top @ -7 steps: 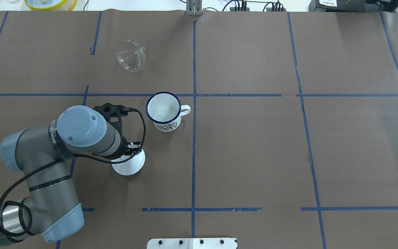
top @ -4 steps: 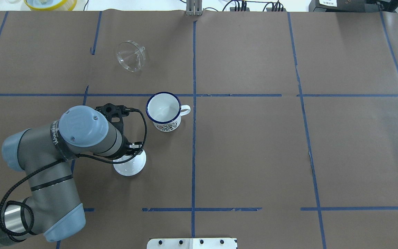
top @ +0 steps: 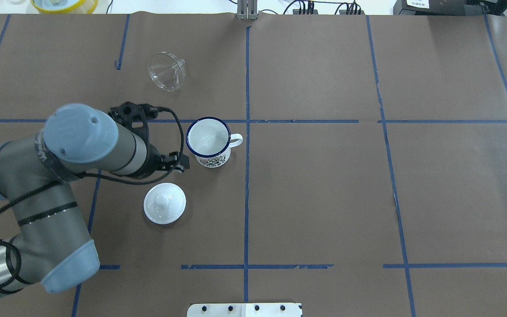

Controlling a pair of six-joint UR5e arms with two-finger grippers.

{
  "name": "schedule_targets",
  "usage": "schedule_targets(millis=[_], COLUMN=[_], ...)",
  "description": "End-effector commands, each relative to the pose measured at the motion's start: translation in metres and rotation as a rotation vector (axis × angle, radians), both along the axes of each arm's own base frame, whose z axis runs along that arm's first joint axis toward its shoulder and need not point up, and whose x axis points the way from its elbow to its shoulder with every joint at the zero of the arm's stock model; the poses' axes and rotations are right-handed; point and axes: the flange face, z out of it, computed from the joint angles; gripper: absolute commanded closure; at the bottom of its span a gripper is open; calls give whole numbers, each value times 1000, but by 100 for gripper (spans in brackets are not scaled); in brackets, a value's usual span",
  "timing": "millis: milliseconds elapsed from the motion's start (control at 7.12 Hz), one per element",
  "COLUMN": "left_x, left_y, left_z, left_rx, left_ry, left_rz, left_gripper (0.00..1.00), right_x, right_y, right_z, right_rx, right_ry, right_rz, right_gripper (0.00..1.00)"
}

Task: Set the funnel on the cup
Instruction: 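Open the left gripper to release the lid and rise, then move the left gripper over the clear glass funnel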

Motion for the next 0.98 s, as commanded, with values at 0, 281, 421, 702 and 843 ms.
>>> schedule_targets(millis=[0,281,421,702,843], left_x=[-58,-44,-34,-22,-3], left_y=[-50,-88,-104,-139,-172], left_z=[-27,-8,13,62,71], left_rx=[-69,-140,-195,-278,-311], left_ry=[183,431,503,558,527], left_rz=[-281,-537,-620,-743,-784], left_gripper=[0,0,0,2,1], right_x=[0,0,0,0,0], right_y=[0,0,0,0,0], right_z=[0,0,0,0,0], right_rx=[0,0,0,0,0], right_ry=[0,0,0,0,0], right_rz=[0,0,0,0,0], right_gripper=[0,0,0,0,0])
